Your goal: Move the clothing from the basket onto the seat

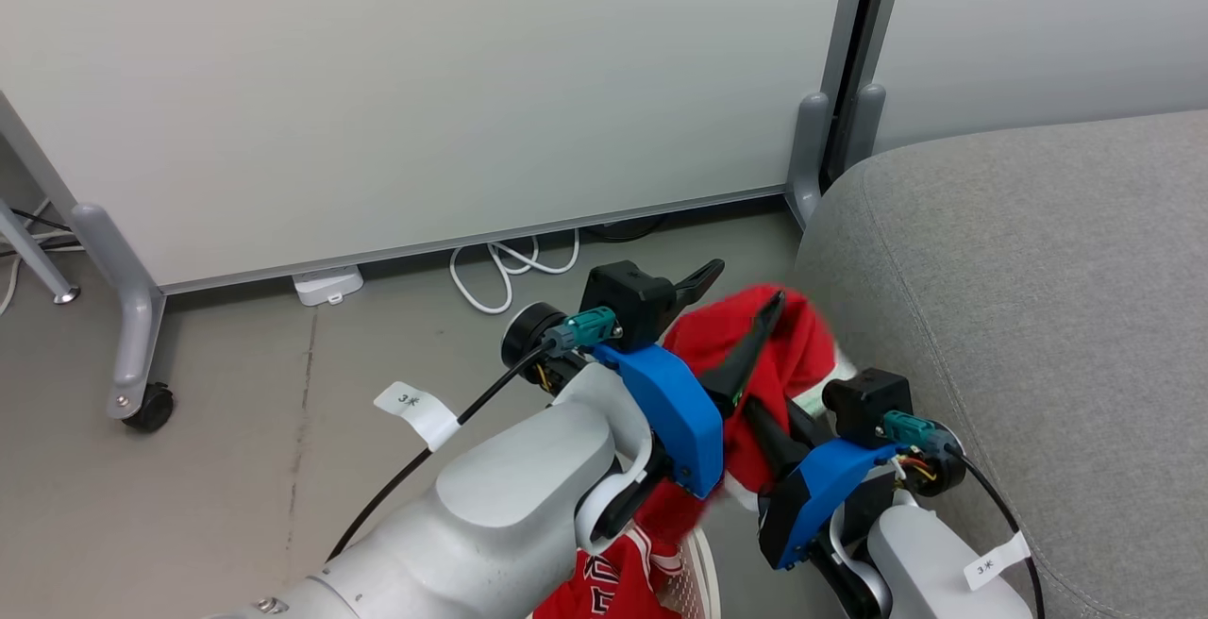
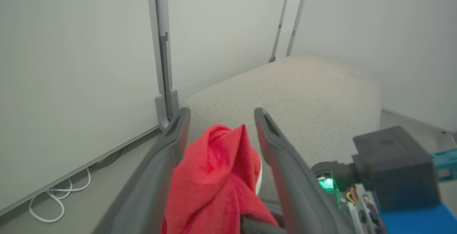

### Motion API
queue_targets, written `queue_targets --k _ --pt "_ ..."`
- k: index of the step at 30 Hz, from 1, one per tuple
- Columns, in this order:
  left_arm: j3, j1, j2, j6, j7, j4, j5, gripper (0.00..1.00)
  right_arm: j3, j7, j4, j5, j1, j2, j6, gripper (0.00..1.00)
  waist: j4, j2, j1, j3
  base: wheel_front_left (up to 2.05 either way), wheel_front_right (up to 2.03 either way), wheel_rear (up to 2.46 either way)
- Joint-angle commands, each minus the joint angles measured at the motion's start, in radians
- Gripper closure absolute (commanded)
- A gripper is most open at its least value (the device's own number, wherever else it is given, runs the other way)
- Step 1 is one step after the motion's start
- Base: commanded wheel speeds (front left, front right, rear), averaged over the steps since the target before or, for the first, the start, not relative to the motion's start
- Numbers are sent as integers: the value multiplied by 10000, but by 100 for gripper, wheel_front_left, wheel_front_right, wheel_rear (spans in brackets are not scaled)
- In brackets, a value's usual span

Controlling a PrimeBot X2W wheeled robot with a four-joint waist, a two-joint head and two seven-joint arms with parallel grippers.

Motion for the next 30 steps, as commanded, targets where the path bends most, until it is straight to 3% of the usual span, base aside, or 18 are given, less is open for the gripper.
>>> queue_targets --k 1,10,30 --pt "-2 -78 2 5 -36 58 7 0 5 -62 42 33 -173 -22 20 100 9 0 0 0 0 0 0" --pt "509 271 0 197 -78 0 541 0 -120 -147 161 -48 -232 -22 20 100 41 0 0 -31 0 0 0" --pt "4484 4296 1027 -313 -83 -2752 4952 0 -369 -270 20 -222 26 -22 20 100 160 0 0 7 0 0 0"
